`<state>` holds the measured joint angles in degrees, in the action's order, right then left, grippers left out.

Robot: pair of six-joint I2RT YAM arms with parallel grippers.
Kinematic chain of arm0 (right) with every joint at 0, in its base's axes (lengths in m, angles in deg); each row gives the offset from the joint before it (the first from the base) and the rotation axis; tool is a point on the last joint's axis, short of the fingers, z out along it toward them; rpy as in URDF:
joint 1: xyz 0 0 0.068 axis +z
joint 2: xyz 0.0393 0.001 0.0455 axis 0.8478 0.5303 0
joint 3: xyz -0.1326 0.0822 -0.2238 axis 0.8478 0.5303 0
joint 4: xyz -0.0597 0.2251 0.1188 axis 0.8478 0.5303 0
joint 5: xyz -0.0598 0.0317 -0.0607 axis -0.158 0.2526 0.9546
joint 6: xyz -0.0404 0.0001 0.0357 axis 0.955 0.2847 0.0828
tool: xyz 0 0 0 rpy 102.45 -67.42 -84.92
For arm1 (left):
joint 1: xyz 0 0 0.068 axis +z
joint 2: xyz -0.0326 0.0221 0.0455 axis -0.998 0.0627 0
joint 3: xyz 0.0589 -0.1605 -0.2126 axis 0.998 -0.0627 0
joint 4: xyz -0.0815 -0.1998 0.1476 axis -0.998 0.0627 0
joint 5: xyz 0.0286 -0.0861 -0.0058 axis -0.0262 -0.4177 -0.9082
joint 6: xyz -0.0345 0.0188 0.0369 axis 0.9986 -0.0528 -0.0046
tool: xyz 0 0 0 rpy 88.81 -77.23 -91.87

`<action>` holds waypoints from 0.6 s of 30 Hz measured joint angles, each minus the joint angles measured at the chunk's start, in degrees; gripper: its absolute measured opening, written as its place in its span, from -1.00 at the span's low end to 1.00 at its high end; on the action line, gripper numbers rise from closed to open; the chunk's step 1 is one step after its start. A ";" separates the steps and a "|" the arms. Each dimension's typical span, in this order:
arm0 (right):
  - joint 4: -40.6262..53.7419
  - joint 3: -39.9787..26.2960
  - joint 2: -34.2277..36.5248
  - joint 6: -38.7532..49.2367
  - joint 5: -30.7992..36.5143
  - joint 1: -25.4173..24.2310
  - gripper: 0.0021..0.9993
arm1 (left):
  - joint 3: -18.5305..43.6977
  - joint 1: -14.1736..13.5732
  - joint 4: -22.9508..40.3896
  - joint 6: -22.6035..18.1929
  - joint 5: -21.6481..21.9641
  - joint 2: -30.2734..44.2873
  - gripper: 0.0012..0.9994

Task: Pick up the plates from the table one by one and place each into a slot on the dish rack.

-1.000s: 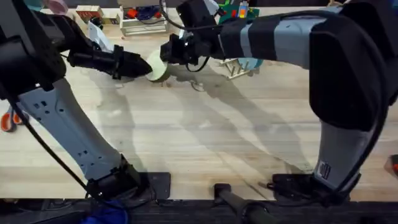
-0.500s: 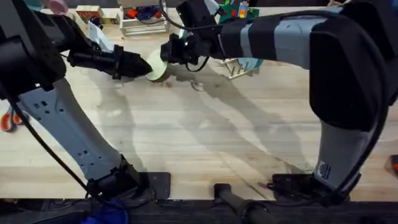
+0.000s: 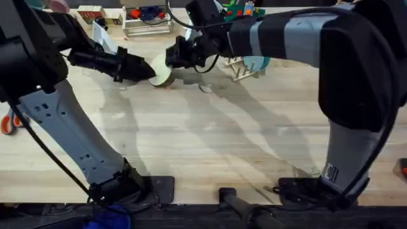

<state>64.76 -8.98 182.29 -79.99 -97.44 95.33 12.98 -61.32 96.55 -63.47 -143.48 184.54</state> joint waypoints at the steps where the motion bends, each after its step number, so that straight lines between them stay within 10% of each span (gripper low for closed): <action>1: 1.55 -0.37 0.00 0.99 -0.64 -0.11 -0.95 | -0.02 -0.15 0.17 -0.20 1.41 -0.66 -0.92; 18: 37.91 -24.06 -0.47 24.24 -0.18 -0.40 -0.94 | -0.02 -0.47 7.96 -1.10 15.25 -29.68 -0.92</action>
<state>102.67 -33.04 181.82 -55.75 -97.63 94.92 12.96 -61.78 104.51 -64.57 -128.23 154.86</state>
